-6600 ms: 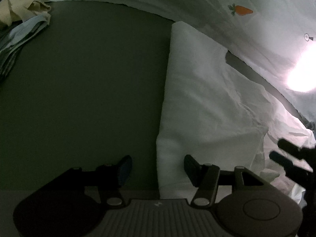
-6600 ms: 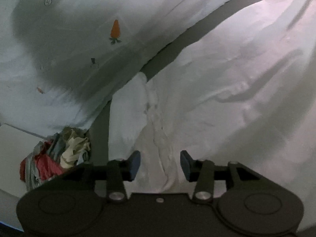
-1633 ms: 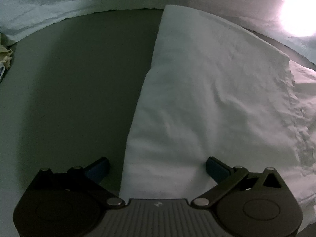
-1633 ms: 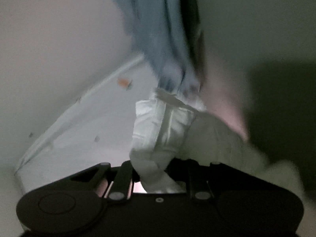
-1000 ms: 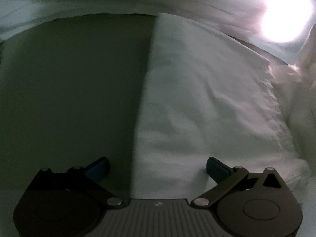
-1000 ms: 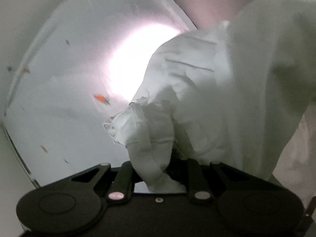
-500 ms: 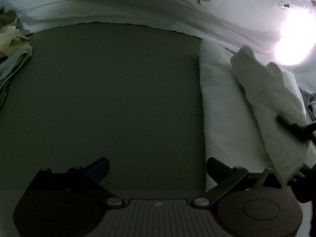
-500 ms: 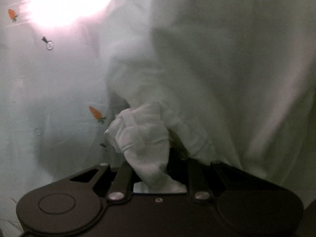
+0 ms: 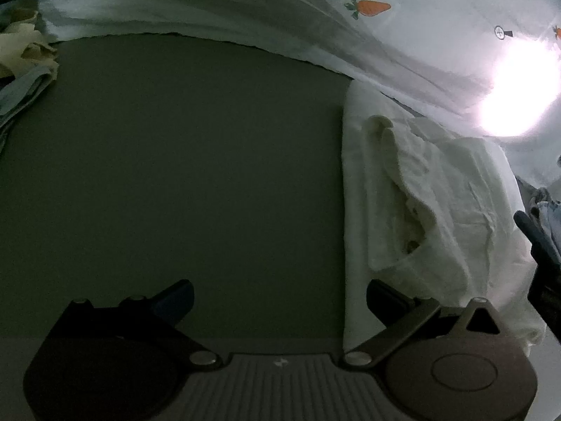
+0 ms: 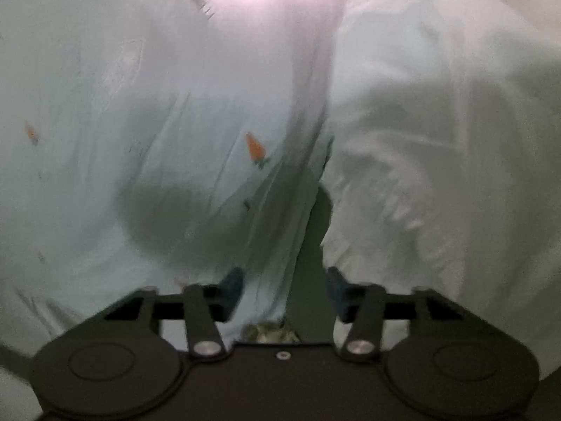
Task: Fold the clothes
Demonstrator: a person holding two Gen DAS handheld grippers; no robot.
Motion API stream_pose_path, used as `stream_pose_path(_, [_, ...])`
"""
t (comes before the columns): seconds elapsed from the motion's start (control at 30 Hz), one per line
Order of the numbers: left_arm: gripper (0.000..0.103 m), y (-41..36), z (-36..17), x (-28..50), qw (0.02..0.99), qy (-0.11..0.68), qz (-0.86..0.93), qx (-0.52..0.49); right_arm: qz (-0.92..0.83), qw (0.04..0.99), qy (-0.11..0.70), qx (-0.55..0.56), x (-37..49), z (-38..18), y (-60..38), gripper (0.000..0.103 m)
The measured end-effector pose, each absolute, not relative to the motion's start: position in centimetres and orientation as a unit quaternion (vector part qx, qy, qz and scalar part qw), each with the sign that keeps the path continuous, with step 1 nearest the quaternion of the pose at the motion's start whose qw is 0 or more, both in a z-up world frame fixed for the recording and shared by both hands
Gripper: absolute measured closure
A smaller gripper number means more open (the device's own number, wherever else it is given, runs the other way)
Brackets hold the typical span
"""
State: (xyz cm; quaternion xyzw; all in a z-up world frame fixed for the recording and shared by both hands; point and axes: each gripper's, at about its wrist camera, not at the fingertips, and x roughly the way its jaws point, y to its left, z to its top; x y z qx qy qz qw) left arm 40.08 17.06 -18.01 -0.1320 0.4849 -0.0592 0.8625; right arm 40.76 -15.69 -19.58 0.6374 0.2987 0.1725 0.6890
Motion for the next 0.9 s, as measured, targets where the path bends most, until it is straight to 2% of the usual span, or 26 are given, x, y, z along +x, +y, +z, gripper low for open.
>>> stream_pose_path(0.07, [0.0, 17.1, -17.9, 39.9, 0.862, 0.485, -0.06, -0.133, 0.135, 0.663, 0.312, 0.667, 40.4, -22.1, -15.9, 0.065])
stream_pose_path(0.1, [0.0, 17.1, -17.9, 39.9, 0.862, 0.486, -0.06, -0.134, 0.111, 0.657, 0.334, 0.667, 41.2, -23.0, -16.5, 0.065])
stream_pose_path(0.13, [0.0, 16.9, -17.8, 39.9, 0.862, 0.486, -0.062, -0.133, 0.087, 0.65, 0.357, 0.665, 41.8, -23.9, -17.0, 0.075])
stream_pose_path(0.17, [0.0, 16.7, -17.8, 40.0, 0.862, 0.485, -0.065, -0.132, 0.066, 0.641, 0.382, 0.662, 41.6, -25.2, -17.0, 0.096])
stream_pose_path(0.2, [0.0, 16.5, -17.8, 40.3, 0.863, 0.484, -0.068, -0.13, 0.047, 0.631, 0.405, 0.66, 41.4, -26.5, -17.1, 0.103])
stream_pose_path(0.3, [0.0, 16.0, -17.3, 40.2, 0.867, 0.475, -0.08, -0.123, 0.049, 0.608, 0.399, 0.685, 40.6, -27.3, -17.6, 0.102])
stream_pose_path(0.43, [0.0, 15.9, -16.5, 39.5, 0.871, 0.462, -0.094, -0.136, 0.078, 0.645, 0.382, 0.657, 40.5, -24.7, -18.7, 0.081])
stream_pose_path(0.5, [0.0, 15.7, -16.3, 39.1, 0.872, 0.457, -0.098, -0.143, 0.087, 0.66, 0.366, 0.65, 40.2, -23.9, -19.5, 0.076])
stream_pose_path(0.67, [0.0, 14.1, -16.3, 38.3, 0.878, 0.448, -0.103, -0.136, 0.094, 0.729, 0.341, 0.586, 39.1, -20.9, -22.4, 0.053])
stream_pose_path(0.73, [0.0, 13.2, -16.4, 38.0, 0.881, 0.445, -0.101, -0.127, 0.083, 0.773, 0.337, 0.531, 39.9, -19.7, -22.1, 0.045])
stream_pose_path(0.77, [0.0, 12.7, -16.5, 37.9, 0.883, 0.442, -0.099, -0.122, 0.071, 0.802, 0.334, 0.49, 39.6, -18.5, -22.6, 0.035])
stream_pose_path(0.87, [0.0, 11.1, -16.6, 38.1, 0.888, 0.437, -0.091, -0.108, 0.034, 0.875, 0.339, 0.346, 39.6, -16.1, -23.3, 0.013])
stream_pose_path(0.9, [0.0, 10.7, -16.6, 38.2, 0.89, 0.436, -0.088, -0.103, 0.017, 0.888, 0.349, 0.3, 39.8, -15.9, -23.6, 0.009])
